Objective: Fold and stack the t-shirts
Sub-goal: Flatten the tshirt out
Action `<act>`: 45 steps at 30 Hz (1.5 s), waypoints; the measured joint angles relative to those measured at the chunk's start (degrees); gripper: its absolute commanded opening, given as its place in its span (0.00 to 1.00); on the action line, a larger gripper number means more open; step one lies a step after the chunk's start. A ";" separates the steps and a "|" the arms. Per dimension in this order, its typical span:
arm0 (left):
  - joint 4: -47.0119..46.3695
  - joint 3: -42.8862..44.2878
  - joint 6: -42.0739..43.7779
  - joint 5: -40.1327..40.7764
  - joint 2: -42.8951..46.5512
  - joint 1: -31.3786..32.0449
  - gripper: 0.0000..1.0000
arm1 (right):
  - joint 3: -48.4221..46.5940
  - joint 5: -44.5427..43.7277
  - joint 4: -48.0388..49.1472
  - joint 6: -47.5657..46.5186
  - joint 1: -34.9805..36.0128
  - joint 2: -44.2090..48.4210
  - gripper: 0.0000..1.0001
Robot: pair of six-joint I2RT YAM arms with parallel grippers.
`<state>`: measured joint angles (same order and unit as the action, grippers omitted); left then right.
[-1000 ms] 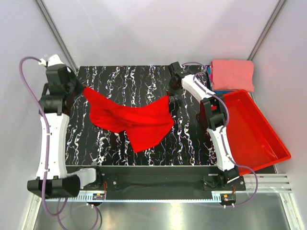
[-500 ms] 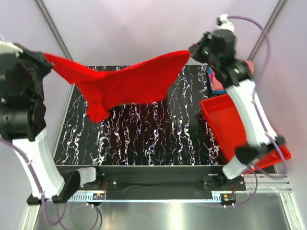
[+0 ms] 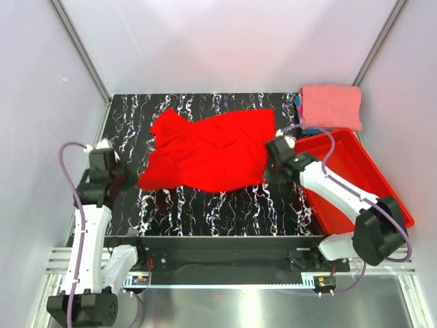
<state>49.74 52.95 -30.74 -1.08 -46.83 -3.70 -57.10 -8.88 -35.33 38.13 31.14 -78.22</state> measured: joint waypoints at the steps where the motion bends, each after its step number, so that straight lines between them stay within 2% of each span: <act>1: -0.11 -2.75 -0.57 -0.55 0.63 0.00 0.00 | 1.60 -0.02 -0.26 1.05 1.22 -0.09 0.29; 4: -1.38 -7.78 -1.53 -1.42 1.99 0.00 0.00 | 4.13 -0.79 -1.88 4.85 2.69 -0.07 0.44; 9: -3.56 -9.94 -1.90 -1.51 3.96 0.00 0.00 | 6.95 -3.74 -3.65 12.26 2.69 1.73 0.50; 29: -8.94 -10.91 -1.05 -3.32 6.14 0.00 0.00 | 15.82 -1.49 -10.27 50.21 5.09 1.97 0.49; 40: -10.49 -11.37 -1.05 -5.03 5.44 0.00 0.00 | 20.26 -1.16 -9.99 58.86 5.62 2.95 0.51; 45: -10.60 -11.37 -1.05 -5.18 5.46 0.00 0.00 | 20.33 -1.68 -9.27 60.08 5.62 2.95 0.45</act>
<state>39.13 41.58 -31.79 -6.26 -41.36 -3.70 -36.77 -10.57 -44.60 98.21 36.75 -75.26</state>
